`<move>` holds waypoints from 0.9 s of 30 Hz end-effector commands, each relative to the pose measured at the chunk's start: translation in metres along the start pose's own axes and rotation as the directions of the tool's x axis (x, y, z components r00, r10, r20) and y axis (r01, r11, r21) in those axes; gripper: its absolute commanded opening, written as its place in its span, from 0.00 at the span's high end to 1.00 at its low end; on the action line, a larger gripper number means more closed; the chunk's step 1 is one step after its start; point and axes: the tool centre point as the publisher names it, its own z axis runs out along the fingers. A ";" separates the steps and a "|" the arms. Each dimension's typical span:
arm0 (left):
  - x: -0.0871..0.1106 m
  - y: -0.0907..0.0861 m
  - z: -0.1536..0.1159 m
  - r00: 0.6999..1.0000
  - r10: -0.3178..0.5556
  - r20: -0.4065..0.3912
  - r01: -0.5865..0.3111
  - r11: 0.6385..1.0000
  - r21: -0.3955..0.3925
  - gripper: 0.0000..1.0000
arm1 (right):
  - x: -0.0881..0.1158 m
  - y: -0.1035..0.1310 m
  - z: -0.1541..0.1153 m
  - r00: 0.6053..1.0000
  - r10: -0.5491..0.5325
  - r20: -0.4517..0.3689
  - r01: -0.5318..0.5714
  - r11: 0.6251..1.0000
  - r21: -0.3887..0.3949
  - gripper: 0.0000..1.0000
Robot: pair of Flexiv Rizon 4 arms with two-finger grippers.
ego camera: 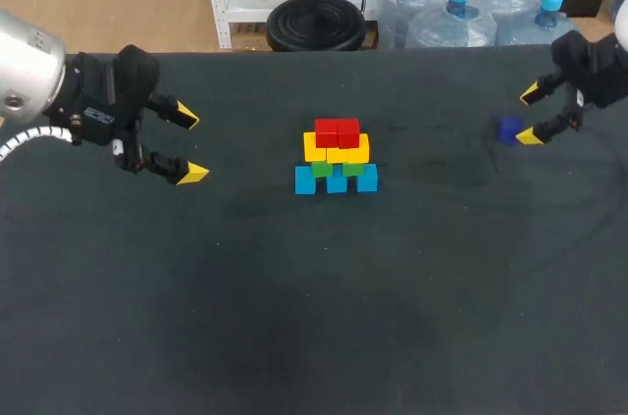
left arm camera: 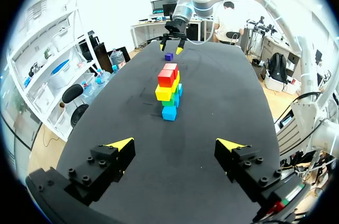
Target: Place the blue cubes, place green cubes on the blue cubes, place the yellow cubes on the green cubes, then place the red cubes on the yellow cubes, and place purple cube on the red cubes.
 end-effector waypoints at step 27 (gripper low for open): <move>0.002 -0.001 0.000 1.000 0.003 0.007 -0.003 1.000 -0.001 0.00 | 0.002 0.008 0.010 1.000 0.007 -0.002 -0.007 1.000 0.014 0.40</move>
